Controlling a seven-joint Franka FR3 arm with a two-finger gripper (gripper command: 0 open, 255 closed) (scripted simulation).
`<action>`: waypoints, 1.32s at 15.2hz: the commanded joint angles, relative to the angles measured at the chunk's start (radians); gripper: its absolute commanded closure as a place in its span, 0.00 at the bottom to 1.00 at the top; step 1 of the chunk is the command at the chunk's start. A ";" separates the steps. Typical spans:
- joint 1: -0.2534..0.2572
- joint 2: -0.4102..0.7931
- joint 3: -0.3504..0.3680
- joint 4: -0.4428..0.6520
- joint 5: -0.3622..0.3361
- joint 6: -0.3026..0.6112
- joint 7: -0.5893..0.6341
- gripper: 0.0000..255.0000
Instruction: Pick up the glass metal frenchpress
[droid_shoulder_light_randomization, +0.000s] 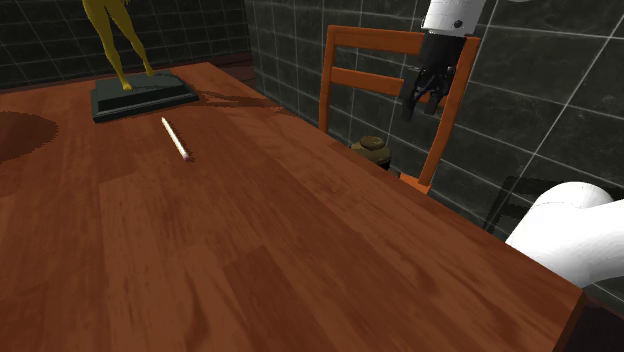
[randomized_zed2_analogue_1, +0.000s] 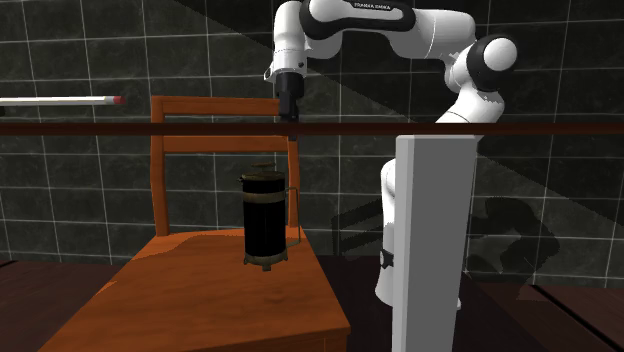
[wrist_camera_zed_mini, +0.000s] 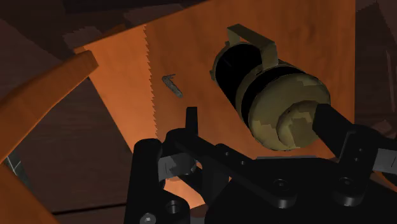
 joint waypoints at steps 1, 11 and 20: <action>0.000 0.000 0.000 0.000 0.000 0.000 0.000 0.00; 0.118 -0.064 0.159 -0.277 -0.041 0.221 -0.080 0.00; 0.121 -0.060 0.166 -0.364 -0.035 0.312 -0.080 1.00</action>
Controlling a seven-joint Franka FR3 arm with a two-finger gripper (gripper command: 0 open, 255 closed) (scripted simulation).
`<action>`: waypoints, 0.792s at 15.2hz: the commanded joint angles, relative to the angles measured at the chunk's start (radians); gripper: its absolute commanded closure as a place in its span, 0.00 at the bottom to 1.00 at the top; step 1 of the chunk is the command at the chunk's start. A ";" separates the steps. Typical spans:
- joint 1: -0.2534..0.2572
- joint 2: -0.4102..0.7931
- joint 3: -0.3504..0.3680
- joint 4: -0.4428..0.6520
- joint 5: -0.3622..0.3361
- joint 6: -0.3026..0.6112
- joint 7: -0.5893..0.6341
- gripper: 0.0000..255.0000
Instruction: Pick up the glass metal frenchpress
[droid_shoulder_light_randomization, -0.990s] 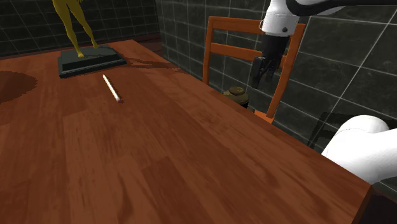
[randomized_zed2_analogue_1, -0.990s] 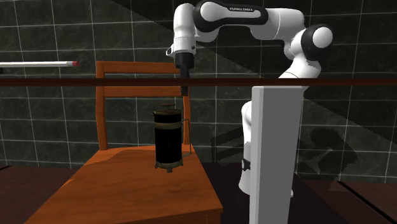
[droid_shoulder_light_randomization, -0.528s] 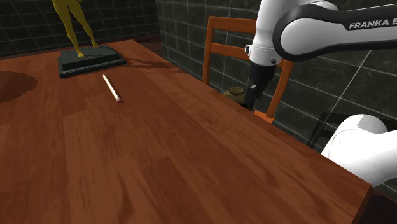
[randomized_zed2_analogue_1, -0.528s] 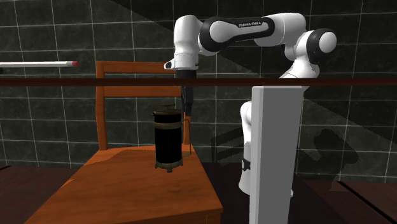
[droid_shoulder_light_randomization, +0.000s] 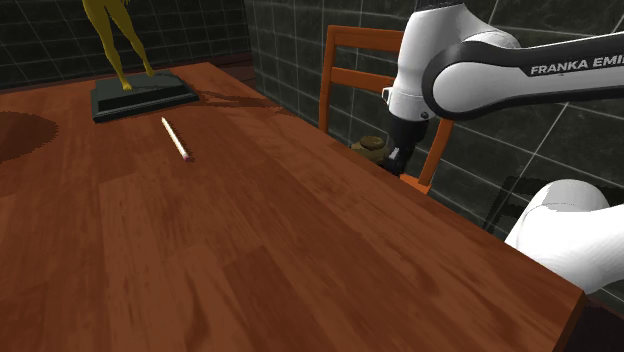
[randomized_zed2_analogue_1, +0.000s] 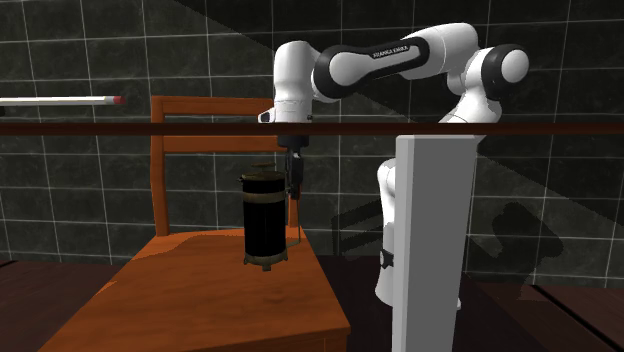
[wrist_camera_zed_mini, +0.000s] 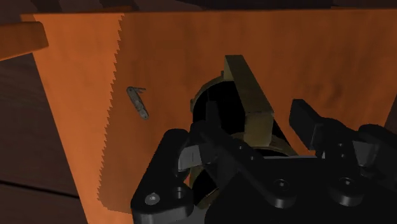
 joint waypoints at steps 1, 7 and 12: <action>0.000 0.001 0.001 -0.003 0.001 0.004 0.001 1.00; 0.000 0.001 0.001 -0.002 0.001 0.004 0.001 1.00; -0.001 -0.003 -0.003 0.037 -0.003 -0.039 0.000 1.00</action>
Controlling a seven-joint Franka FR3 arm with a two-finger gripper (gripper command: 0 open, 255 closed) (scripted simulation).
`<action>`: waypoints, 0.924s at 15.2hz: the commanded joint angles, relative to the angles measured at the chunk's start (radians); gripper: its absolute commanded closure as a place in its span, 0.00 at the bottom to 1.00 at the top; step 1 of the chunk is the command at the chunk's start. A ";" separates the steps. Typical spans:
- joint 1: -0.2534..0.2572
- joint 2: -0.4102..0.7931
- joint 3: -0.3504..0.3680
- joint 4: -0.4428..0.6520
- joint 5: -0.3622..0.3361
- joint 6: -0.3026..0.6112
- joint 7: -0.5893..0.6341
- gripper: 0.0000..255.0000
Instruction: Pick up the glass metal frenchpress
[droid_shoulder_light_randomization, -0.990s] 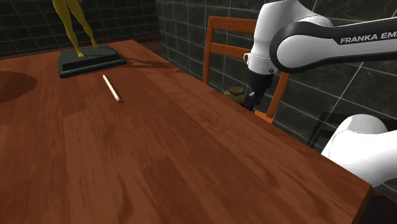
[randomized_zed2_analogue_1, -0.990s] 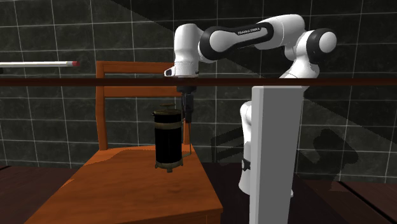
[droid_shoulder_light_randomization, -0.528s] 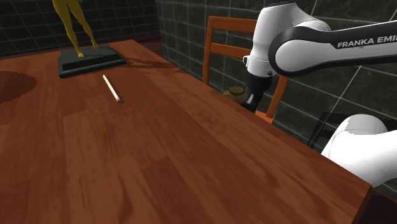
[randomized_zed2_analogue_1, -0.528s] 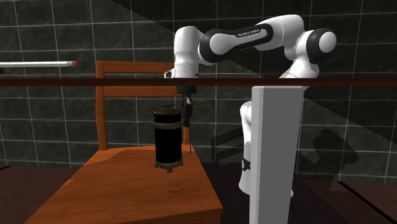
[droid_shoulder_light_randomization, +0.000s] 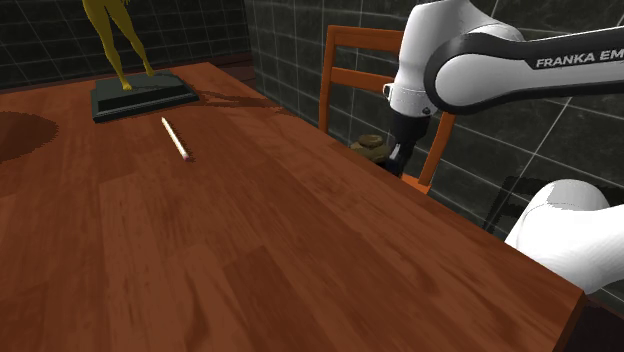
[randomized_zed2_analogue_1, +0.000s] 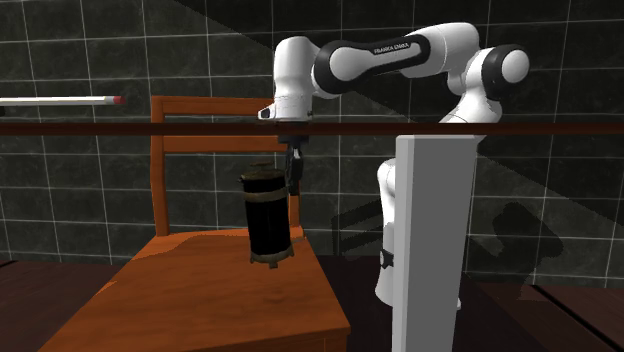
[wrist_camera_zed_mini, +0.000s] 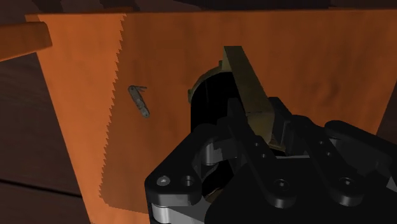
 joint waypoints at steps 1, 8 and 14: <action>-0.001 0.001 -0.002 0.029 -0.002 -0.026 0.000 1.00; -0.004 0.004 -0.008 0.124 -0.008 -0.119 -0.001 1.00; -0.006 0.011 -0.011 0.184 -0.011 -0.172 -0.001 1.00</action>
